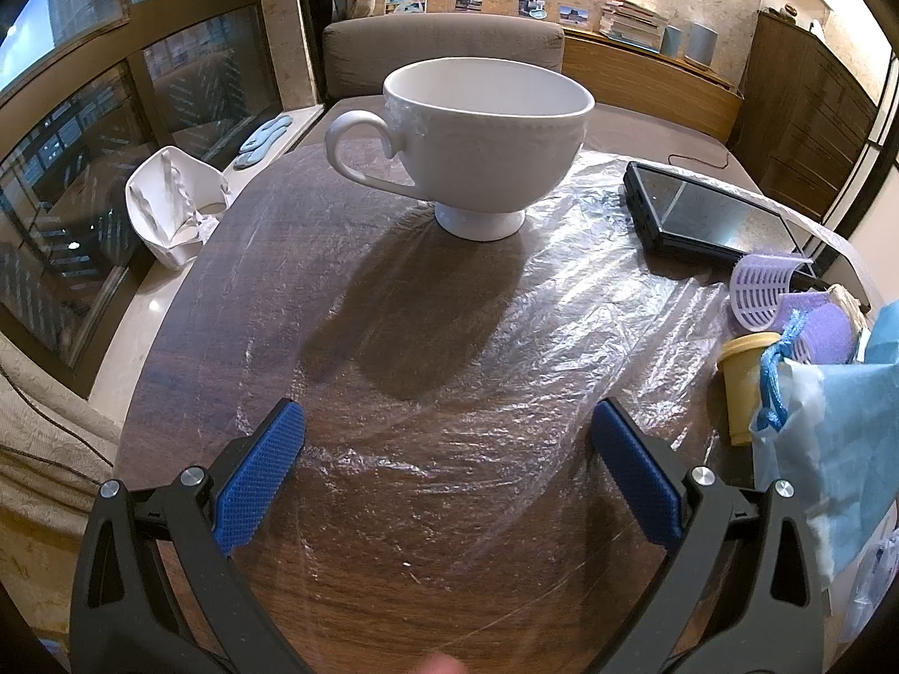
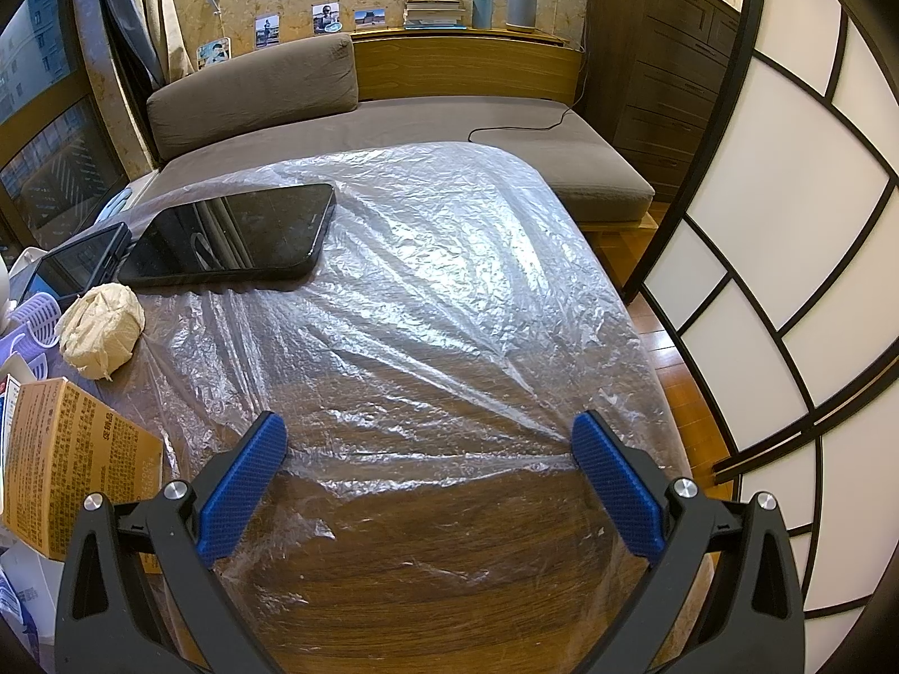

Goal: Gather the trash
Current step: 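Grasp the blue cloth bag with the left tool while the right tool grasps the cardboard box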

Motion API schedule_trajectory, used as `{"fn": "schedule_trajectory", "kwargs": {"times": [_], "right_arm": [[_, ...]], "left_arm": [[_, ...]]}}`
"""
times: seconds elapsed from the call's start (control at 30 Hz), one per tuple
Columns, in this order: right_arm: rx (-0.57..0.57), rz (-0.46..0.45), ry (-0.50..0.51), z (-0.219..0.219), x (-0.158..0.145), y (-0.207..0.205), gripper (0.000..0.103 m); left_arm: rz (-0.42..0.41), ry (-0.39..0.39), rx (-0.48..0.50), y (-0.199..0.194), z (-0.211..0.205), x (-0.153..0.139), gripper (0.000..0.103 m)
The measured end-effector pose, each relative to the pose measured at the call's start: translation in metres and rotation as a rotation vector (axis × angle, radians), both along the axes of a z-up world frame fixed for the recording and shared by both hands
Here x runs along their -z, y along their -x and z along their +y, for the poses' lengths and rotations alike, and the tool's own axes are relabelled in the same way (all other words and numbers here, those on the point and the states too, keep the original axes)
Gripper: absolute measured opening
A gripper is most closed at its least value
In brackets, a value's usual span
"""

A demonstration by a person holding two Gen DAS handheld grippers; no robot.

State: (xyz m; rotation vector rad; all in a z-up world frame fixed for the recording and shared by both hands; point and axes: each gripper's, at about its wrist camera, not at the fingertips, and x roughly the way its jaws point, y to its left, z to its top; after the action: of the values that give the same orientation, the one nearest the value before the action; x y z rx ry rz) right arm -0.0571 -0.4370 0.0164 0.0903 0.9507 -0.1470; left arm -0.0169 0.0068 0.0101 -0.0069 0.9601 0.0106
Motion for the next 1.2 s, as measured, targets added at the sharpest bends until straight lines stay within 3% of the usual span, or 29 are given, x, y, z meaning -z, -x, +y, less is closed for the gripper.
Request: {"fn": "schedule_trajectory", "kwargs": {"times": [0.1,0.2,0.33,0.4,0.6,0.83,1.13,1.2], "right_arm": [[-0.034,-0.049,-0.055,-0.002,-0.006,0.010,0.099],[-0.093,-0.102,-0.116,0.001,-0.019,0.027,0.099],[-0.193,-0.136,-0.216,0.021,-0.042,0.037,0.099],[-0.238,-0.145,-0.226,0.039,-0.048,0.039,0.099],[-0.303,-0.097,-0.196,0.085,-0.041,0.028,0.099],[-0.289,-0.039,-0.219,0.100,-0.027,0.011,0.099],[-0.264,-0.015,-0.247,0.095,-0.013,0.005,0.099],[-0.262,-0.022,-0.236,0.093,-0.010,0.008,0.097]], "left_arm": [[-0.003,0.018,0.086,0.005,0.005,-0.004,0.102],[-0.179,0.008,0.185,0.033,0.013,-0.042,0.102],[-0.261,-0.010,0.416,0.062,-0.011,-0.080,0.102],[-0.285,-0.063,0.550,0.076,-0.039,-0.088,0.102],[-0.282,-0.215,0.794,0.093,-0.112,-0.076,0.102],[-0.202,-0.262,0.868,0.074,-0.141,-0.055,0.102],[-0.099,-0.200,0.827,0.046,-0.139,-0.035,0.102],[-0.079,-0.153,0.817,0.045,-0.134,-0.033,0.094]]}}
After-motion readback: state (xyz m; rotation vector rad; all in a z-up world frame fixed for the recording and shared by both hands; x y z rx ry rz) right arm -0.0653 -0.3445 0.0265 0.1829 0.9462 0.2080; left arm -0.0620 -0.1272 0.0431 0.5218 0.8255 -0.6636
